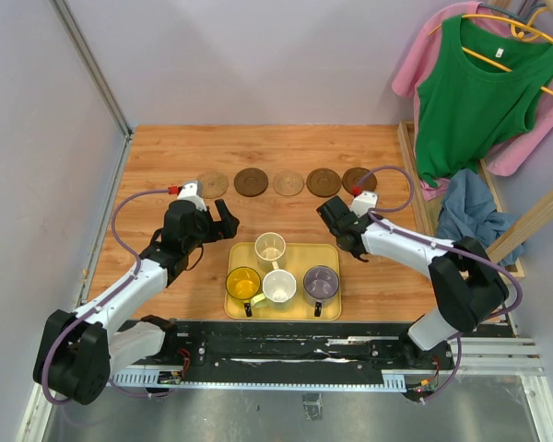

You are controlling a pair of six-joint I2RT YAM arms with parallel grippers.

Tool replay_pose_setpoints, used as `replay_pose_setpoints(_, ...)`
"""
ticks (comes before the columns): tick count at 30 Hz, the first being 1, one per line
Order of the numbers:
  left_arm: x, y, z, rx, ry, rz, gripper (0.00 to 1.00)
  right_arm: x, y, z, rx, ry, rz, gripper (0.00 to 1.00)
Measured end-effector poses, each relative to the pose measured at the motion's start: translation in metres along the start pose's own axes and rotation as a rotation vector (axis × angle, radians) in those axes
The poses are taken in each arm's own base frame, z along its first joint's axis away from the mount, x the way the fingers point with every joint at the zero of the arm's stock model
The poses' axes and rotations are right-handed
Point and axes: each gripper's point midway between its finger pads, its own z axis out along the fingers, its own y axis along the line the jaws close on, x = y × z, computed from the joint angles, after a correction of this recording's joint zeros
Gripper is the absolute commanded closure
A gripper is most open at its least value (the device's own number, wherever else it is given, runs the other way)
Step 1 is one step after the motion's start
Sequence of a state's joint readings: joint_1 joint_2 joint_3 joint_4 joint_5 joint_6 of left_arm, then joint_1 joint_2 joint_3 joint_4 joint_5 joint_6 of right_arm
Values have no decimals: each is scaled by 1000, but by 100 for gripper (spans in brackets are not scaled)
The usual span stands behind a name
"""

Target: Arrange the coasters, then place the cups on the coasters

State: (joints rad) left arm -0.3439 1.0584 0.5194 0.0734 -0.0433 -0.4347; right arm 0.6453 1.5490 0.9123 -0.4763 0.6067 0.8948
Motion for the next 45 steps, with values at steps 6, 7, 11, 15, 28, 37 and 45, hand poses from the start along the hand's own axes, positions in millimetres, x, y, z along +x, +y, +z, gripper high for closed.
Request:
replay_pose_setpoints(6, 1, 0, 0, -1, 1, 0, 0, -1, 0, 2, -1, -7, 5, 99)
replay_pose_setpoints(7, 1, 0, 0, -1, 2, 0, 0, -2, -1, 3, 0, -8, 8, 99)
replay_pose_setpoints(11, 2, 1, 0, -3, 4, 0, 0, -5, -6, 5, 6, -12, 13, 99)
replay_pose_setpoints(15, 2, 2, 0, -5, 4, 0, 0, -6, -14, 0, 4, -16, -28, 99)
replay_pose_setpoints(28, 2, 2, 1, -7, -2, -1, 0, -112, -46, -30, -187, -147, -24, 99)
replay_pose_setpoints(37, 0, 2, 5, -6, -16, -3, 0, -143, -33, 4, -293, -101, -218, 99)
replay_pose_setpoints(45, 9, 7, 14, -26, 14, -3, 0, -168, -3, 35, -347, -91, -269, 99)
